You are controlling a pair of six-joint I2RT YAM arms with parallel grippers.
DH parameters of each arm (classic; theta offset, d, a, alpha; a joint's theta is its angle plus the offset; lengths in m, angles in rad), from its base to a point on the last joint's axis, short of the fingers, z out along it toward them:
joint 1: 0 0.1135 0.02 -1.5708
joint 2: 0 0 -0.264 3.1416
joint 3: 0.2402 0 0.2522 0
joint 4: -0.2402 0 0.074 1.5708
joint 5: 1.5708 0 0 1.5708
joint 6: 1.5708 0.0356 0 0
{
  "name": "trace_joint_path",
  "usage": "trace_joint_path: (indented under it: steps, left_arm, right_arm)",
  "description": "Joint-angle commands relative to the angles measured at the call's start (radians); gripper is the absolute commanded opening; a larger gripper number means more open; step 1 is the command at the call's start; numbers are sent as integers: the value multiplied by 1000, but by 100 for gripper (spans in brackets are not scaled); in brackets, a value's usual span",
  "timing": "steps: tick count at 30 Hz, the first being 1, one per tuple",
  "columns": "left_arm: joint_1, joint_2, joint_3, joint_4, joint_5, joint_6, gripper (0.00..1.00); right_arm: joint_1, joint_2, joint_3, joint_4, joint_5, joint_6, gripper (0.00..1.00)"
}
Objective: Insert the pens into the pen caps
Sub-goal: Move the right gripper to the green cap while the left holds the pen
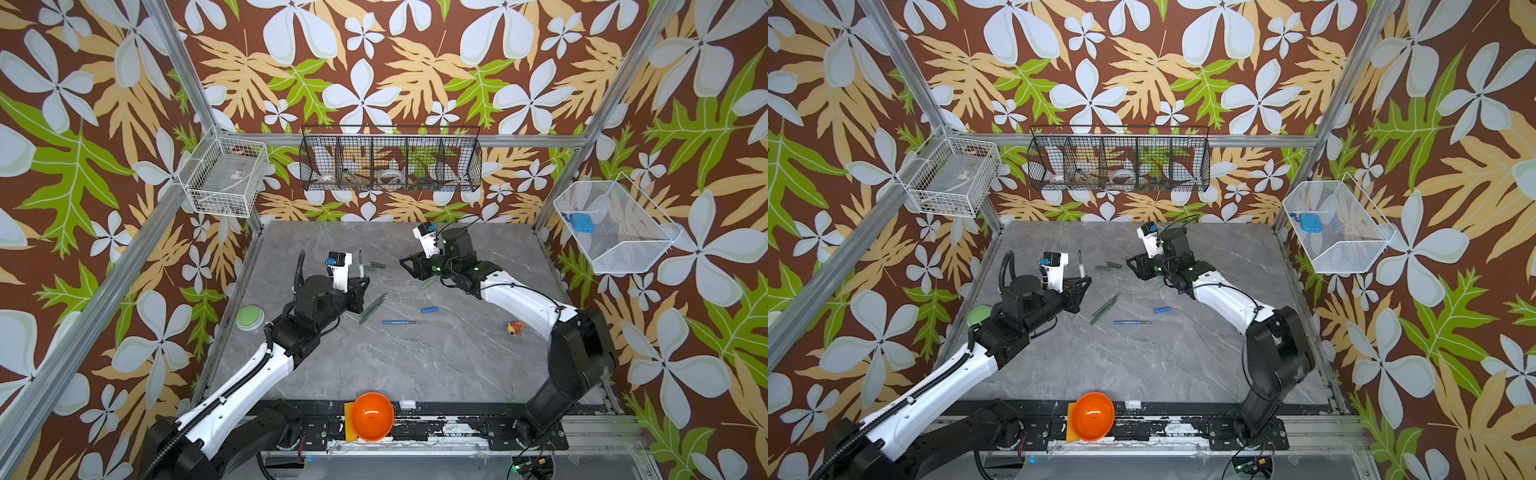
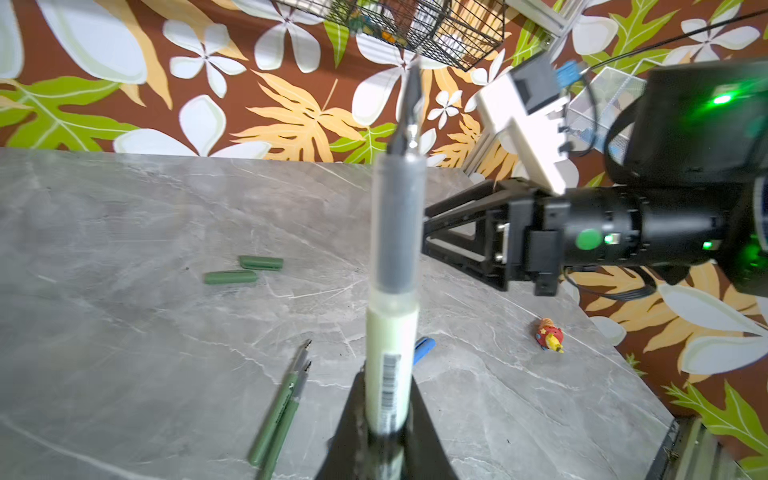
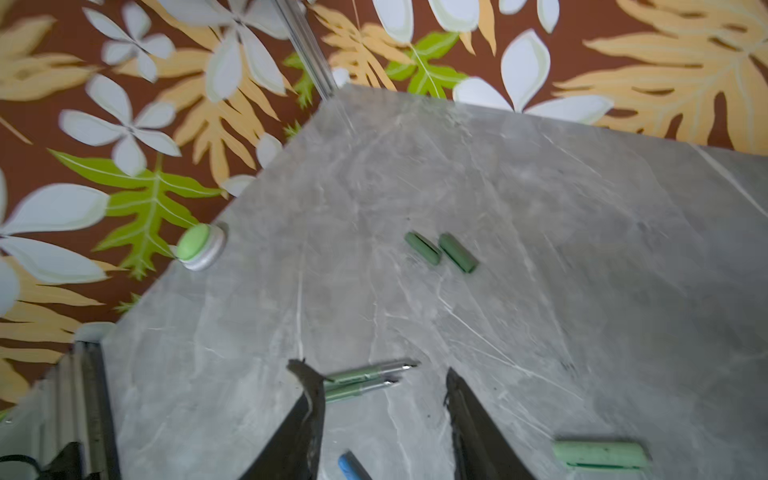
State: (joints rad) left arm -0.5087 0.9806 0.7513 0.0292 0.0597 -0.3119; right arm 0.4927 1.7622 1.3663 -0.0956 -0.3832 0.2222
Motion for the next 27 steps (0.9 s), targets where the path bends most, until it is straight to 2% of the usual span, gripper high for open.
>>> trace_joint_path:
  steps: [1, 4, 6, 15, 27]
  left_arm:
    - [2, -28, -1, -100, -51, 31, 0]
    - [2, -43, -29, -83, -56, 21, 0]
    - [2, -43, -54, -53, -38, 21, 0]
    - [2, 32, -104, 85, 57, 48, 0]
    - [2, 118, -87, 133, 103, 48, 0]
  right_arm:
    - [1, 97, 119, -209, 94, -94, 49]
    - [0, 176, 214, -330, 243, -111, 50]
    - [-11, 205, 232, -380, 284, -109, 51]
    - [-84, 163, 16, -289, 238, 21, 54]
    - [-129, 260, 25, -229, 193, 51, 59]
